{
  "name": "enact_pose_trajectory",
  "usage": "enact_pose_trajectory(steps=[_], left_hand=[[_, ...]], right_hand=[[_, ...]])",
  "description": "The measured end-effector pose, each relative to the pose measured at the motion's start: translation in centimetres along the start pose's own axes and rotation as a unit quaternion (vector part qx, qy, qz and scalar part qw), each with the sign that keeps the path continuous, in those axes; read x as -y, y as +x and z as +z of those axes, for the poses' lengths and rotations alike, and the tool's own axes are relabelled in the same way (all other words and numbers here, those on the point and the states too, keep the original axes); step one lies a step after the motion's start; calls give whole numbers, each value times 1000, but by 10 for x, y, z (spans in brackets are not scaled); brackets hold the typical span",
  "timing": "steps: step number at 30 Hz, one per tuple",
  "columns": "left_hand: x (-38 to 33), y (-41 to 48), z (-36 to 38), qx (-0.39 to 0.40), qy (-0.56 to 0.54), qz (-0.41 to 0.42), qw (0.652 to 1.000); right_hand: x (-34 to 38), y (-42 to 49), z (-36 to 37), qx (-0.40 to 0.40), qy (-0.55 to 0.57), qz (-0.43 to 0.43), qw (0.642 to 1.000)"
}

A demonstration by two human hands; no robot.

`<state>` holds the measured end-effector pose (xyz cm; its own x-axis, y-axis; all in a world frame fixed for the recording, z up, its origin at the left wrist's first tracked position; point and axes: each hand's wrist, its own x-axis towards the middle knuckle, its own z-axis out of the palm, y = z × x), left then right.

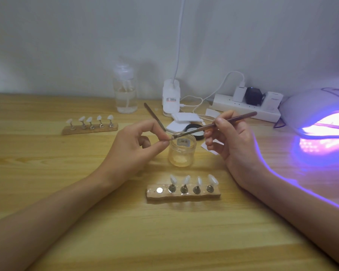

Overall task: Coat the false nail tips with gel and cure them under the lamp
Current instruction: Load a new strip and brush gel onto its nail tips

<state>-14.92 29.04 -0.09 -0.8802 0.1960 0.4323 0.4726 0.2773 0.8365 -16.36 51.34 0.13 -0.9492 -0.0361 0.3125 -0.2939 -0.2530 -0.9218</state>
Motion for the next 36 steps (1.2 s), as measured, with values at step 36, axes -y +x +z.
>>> enact_pose_trajectory(steps=[36], left_hand=[[7, 1, -3, 8, -16, -17, 1000]], right_hand=[[-1, -1, -1, -14, -15, -15, 1000]])
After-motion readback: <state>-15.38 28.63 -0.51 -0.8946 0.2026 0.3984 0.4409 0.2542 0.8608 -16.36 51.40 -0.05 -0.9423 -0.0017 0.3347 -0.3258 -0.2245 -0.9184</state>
